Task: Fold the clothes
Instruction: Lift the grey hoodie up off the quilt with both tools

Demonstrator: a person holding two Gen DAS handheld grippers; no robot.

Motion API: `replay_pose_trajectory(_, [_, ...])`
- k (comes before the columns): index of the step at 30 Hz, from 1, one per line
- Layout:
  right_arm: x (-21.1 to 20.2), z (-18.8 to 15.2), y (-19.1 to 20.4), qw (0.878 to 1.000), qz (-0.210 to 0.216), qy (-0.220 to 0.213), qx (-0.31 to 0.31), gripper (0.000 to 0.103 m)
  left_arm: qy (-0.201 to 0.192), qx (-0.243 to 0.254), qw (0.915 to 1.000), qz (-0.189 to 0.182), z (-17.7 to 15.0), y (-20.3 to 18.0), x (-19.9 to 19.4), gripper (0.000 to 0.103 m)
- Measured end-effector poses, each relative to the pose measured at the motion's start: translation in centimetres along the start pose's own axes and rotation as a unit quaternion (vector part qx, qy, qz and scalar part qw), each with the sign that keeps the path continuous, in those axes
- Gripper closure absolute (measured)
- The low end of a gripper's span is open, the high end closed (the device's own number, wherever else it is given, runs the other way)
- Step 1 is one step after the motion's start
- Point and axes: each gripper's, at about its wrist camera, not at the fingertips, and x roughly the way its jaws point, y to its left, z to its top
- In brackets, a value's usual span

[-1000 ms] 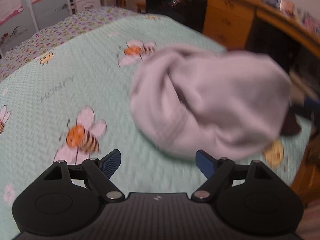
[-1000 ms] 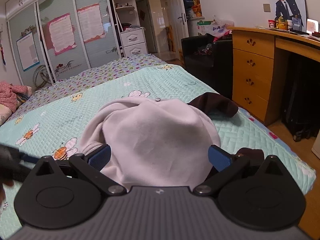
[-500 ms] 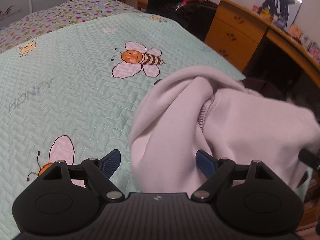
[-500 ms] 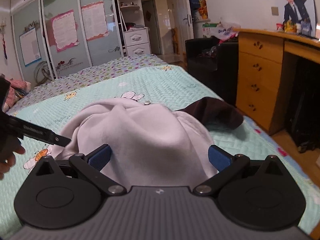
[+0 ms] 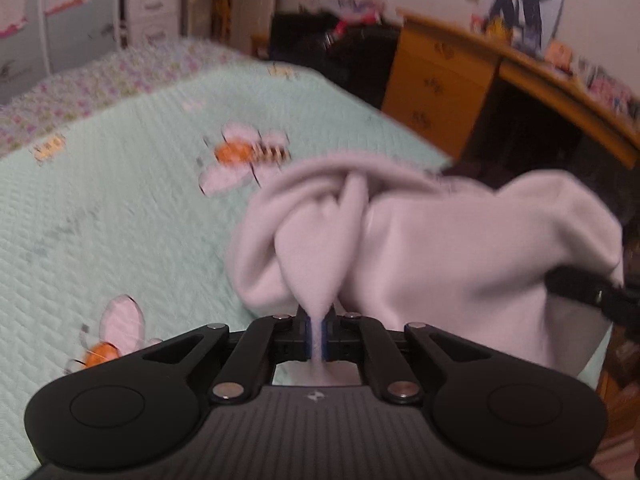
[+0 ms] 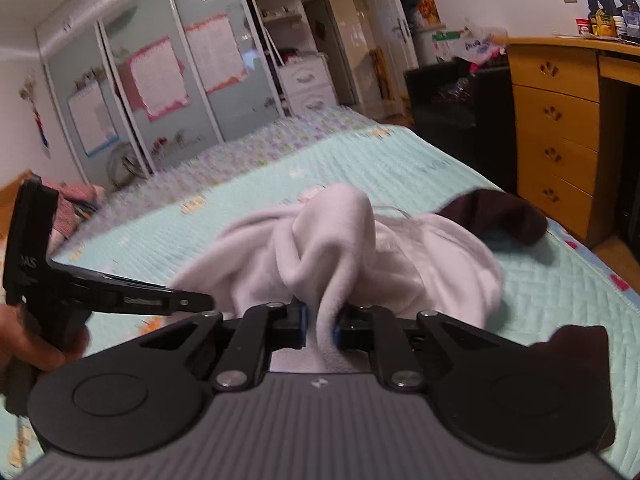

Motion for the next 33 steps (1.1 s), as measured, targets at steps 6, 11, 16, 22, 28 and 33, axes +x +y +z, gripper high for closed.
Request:
replay_pose_trajectory(6, [-1.1, 3.7, 5.2, 0.998, 0.061, -0.023, -0.015, 0.095, -0.047, -0.035, 0.9979, 0.027, 1.8, 3.7, -5.4, 0.101])
replay_pose_trajectory(11, [-0.3, 7.3, 11.2, 0.992, 0.117, -0.035, -0.039, 0.095, -0.087, -0.058, 0.9931, 0.053, 2.6, 9.2, -11.3, 0.101])
replay_pose_trajectory(16, [2.2, 9.6, 18.0, 0.983, 0.168, -0.048, -0.055, 0.095, -0.114, -0.066, 0.9841, 0.119, 3.1, 15.1, -17.0, 0.101])
replay_pose_trajectory(22, [5.4, 11.9, 26.5, 0.969, 0.228, -0.062, -0.069, 0.095, -0.162, -0.104, 0.9602, 0.202, 3.5, 23.8, -24.2, 0.101])
replay_pose_trajectory(28, [7.6, 11.8, 34.9, 0.952, 0.281, -0.065, -0.104, 0.095, -0.185, -0.122, 0.9357, 0.274, 0.7, 29.6, -30.3, 0.101])
replay_pose_trajectory(33, [8.7, 7.5, 38.7, 0.945, 0.294, -0.012, -0.14, 0.095, -0.132, -0.164, 0.9339, 0.289, -5.9, 33.4, -30.0, 0.101])
